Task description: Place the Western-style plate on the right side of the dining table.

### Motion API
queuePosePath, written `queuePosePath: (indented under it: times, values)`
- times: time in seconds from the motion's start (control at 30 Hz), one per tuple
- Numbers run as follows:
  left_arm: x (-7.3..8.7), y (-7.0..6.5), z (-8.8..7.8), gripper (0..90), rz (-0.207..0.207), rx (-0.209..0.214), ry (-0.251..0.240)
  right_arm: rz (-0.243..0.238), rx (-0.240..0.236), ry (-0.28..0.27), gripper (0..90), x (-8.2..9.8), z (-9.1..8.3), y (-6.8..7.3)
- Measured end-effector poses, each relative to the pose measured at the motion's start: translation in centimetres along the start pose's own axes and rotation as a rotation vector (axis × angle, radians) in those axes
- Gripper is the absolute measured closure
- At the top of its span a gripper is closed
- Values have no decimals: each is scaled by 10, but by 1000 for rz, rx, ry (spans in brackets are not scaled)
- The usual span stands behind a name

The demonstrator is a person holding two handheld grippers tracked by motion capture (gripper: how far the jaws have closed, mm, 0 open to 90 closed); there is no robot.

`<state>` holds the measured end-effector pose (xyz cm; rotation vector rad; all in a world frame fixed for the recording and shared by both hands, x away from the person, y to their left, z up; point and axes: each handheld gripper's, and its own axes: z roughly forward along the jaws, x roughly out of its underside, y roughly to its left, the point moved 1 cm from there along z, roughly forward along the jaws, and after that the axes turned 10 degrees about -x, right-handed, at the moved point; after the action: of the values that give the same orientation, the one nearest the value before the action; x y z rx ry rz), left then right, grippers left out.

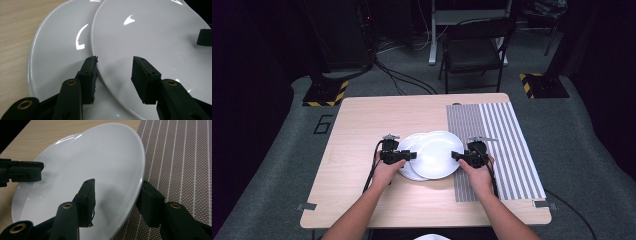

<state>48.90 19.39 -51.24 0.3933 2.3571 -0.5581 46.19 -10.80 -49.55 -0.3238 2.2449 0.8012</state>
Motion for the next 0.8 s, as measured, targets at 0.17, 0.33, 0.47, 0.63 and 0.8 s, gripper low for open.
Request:
queuePosePath:
  times: [0.17, 0.33, 0.47, 0.63, 0.8]
  values:
    - [-1, -4, 3, 555, 11, 10, 0, 16, 10, -2, 509, 1, -4, -4]
    - [-2, -7, 5, 554, 13, 15, 3, 17, 11, -6, 509, 1, -7, -7]
    - [-2, -8, 6, 554, 16, 22, 2, 20, 15, -11, 507, 0, -8, -8]
    - [-2, -10, 7, 552, 22, 25, 3, 25, 16, -19, 507, 0, -10, -10]
    - [-2, -10, 8, 553, 24, 32, 6, 19, 16, -22, 507, 1, -12, -10]
